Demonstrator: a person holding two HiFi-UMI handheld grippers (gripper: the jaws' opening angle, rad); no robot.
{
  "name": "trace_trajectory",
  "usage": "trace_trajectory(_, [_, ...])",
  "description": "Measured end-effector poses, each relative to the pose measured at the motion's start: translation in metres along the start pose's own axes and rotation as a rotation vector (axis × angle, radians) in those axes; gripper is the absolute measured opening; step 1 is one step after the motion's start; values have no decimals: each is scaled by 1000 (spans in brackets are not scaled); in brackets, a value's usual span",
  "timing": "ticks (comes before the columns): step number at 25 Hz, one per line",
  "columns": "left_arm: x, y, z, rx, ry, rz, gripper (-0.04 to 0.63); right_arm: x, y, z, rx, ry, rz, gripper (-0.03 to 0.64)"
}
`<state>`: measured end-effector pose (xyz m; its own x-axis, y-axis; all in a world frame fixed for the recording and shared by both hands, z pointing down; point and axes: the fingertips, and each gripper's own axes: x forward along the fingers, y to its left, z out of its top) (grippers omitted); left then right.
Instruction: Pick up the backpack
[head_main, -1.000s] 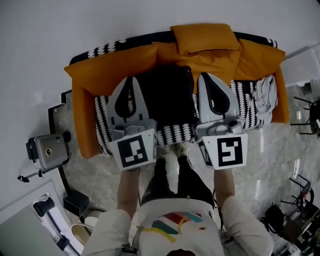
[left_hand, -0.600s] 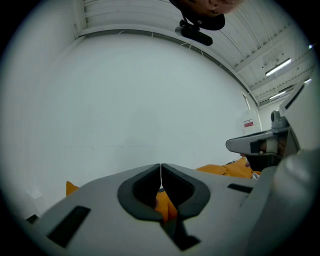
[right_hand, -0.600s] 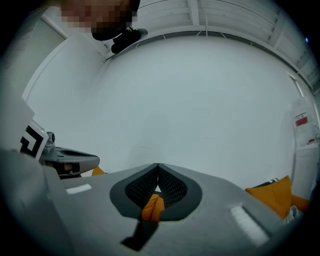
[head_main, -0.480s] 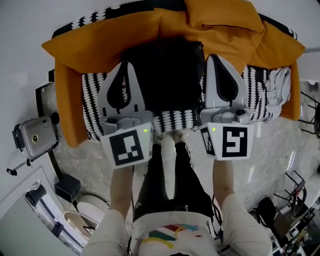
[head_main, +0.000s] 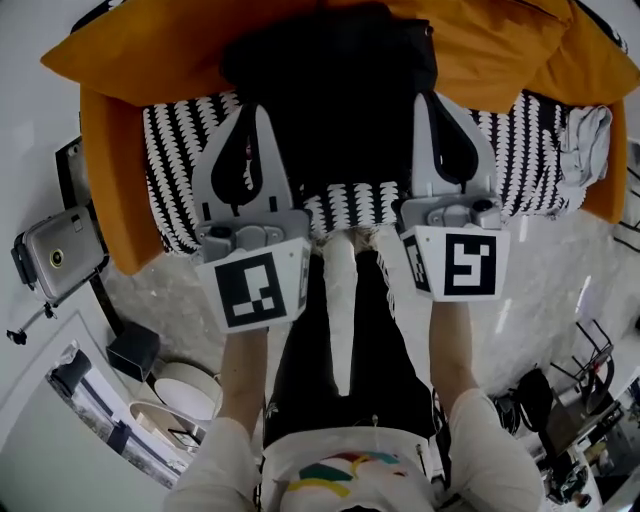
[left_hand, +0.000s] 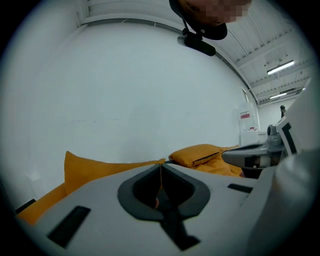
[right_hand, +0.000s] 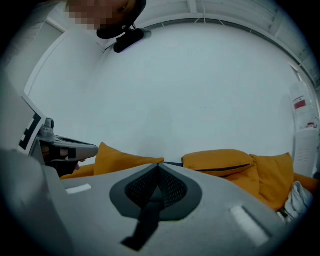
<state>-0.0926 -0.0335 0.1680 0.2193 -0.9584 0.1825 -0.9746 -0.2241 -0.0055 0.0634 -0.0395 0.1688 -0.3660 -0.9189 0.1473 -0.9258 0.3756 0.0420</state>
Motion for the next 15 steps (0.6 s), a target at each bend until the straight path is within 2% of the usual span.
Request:
trace_trajectory(5, [-4,8,-28,-44,29,30,15,-2,12,-26,-6,45,28,0])
trace_trajectory(15, [2,12,-59,-59,64,55,15,-4,-2,-54,37,98,10,0])
